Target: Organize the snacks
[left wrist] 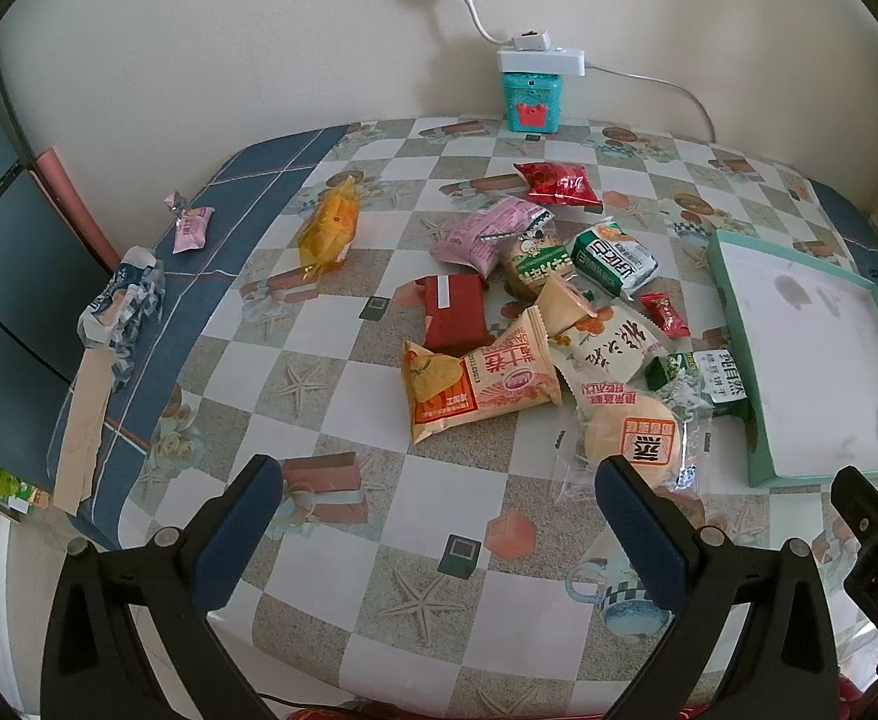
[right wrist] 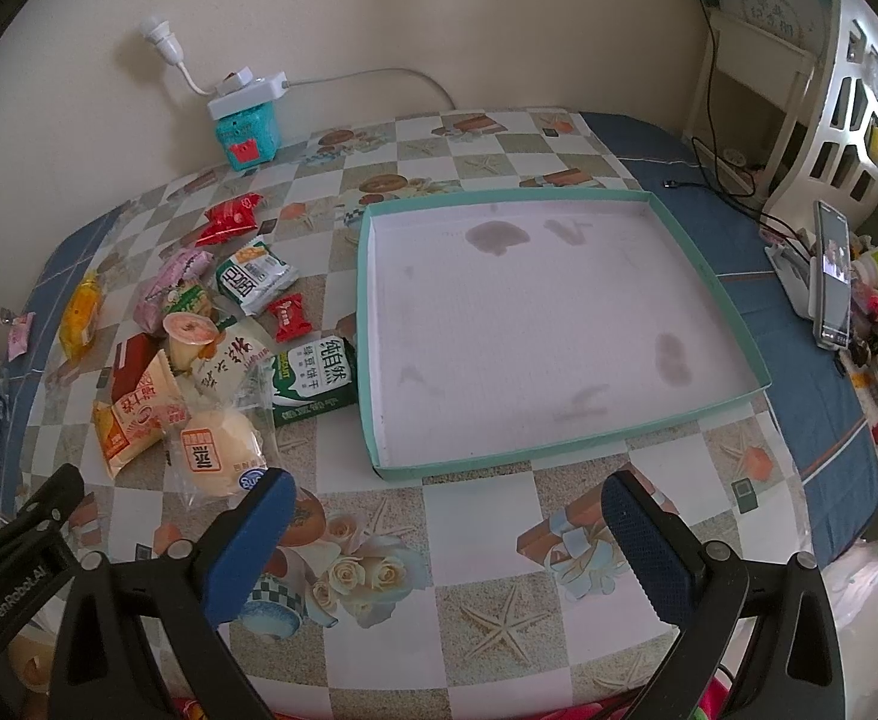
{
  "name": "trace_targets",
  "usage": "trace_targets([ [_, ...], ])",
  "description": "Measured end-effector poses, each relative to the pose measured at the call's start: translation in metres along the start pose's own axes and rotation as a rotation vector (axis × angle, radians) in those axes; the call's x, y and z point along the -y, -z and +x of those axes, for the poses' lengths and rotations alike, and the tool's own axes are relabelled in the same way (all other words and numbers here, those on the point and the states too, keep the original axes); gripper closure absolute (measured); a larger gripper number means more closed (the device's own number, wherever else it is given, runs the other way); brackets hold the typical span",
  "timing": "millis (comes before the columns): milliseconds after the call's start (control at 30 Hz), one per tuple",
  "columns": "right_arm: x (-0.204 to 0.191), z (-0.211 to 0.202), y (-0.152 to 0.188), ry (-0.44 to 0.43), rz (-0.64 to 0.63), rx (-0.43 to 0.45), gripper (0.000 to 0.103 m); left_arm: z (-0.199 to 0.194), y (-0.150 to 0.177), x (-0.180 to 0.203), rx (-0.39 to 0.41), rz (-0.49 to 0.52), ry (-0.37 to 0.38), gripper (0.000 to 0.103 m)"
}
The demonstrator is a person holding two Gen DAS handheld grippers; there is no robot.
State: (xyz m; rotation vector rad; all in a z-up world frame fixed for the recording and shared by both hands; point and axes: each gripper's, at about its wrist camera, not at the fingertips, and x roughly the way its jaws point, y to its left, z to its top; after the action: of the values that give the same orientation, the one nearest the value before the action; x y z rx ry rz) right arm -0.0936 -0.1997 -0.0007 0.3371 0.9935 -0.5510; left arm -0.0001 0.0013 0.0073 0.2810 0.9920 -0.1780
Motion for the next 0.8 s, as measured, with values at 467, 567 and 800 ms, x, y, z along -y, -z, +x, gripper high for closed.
trace_targets([
  [467, 0.0007, 0.0009, 0.0002, 0.003, -0.002, 0.000, 0.000, 0.0008, 0.0018, 0.0026, -0.003, -0.003, 0.003, 0.000],
  [567, 0.0005, 0.0004, 0.0003, 0.003, -0.001, 0.001, 0.000, 0.0009, 0.0020, 0.0025, -0.003, -0.004, 0.003, 0.000],
  [800, 0.0006, 0.0004, 0.0003, 0.003, -0.002, 0.001, 0.000, 0.0023, 0.0039, 0.0020, -0.004, -0.007, 0.006, 0.000],
])
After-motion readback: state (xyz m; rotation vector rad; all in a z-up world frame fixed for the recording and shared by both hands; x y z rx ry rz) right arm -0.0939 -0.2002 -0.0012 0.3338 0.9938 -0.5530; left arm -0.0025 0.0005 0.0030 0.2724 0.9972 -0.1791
